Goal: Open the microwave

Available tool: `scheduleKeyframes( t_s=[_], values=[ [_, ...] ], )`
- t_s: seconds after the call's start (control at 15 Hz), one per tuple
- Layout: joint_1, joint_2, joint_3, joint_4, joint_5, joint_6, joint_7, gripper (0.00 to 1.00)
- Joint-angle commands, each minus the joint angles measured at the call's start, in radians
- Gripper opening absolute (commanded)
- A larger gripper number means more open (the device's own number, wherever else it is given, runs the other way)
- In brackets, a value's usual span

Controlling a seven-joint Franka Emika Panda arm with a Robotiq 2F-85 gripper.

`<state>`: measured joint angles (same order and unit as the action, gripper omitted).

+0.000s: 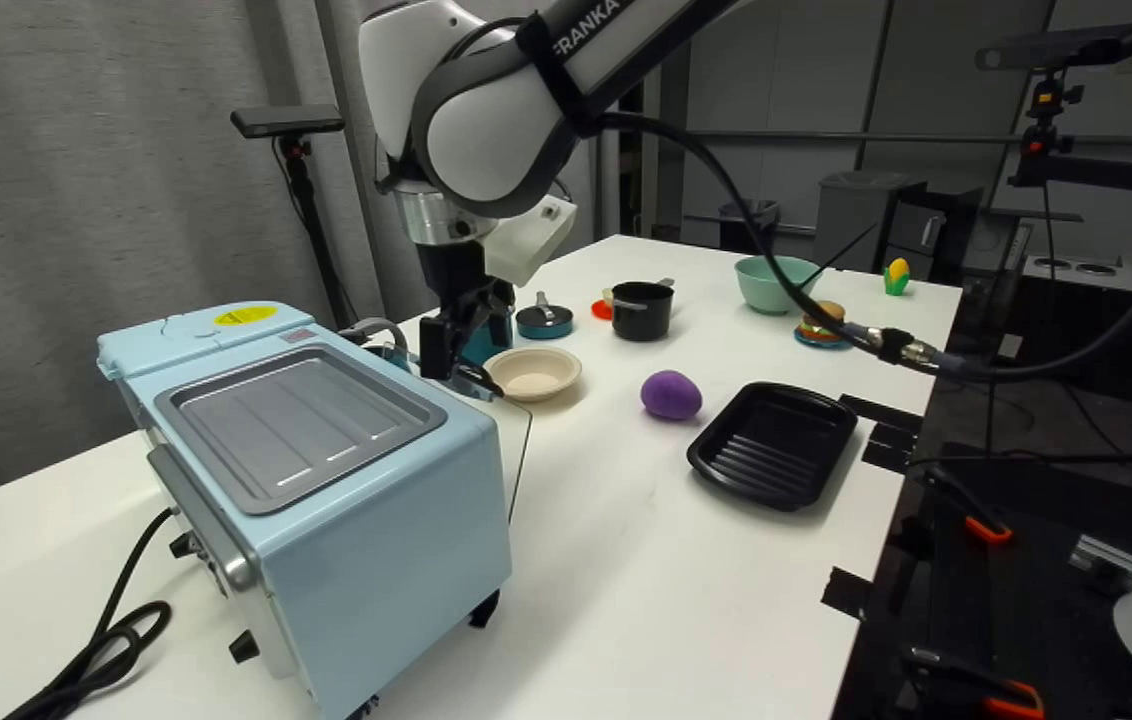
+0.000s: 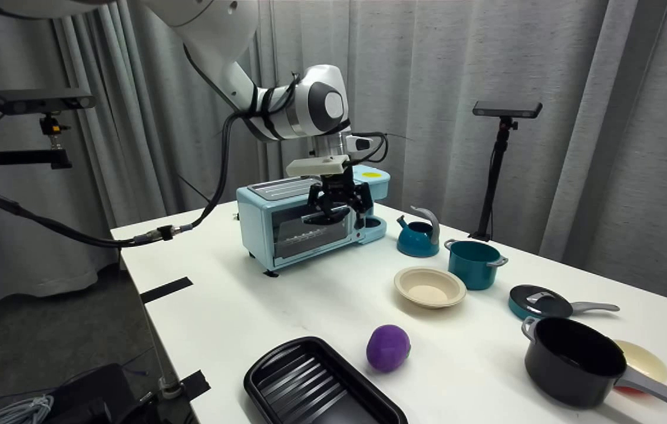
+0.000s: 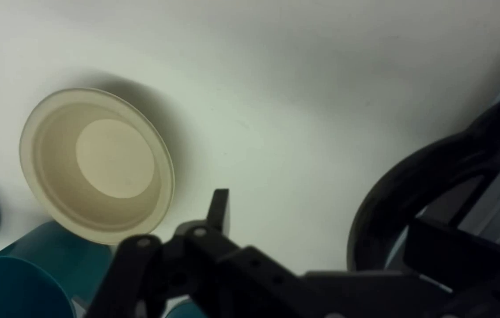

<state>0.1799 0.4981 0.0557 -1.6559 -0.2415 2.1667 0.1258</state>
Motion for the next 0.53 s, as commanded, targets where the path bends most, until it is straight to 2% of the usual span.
scheduleKeyframes(
  t_s=[0.0,0.47],
  values=[
    [0.026,0.034,-0.031,0.005,-0.051,0.034,0.046,1.0],
    [0.039,0.06,-0.061,0.001,-0.147,0.036,0.092,1.0]
  ],
)
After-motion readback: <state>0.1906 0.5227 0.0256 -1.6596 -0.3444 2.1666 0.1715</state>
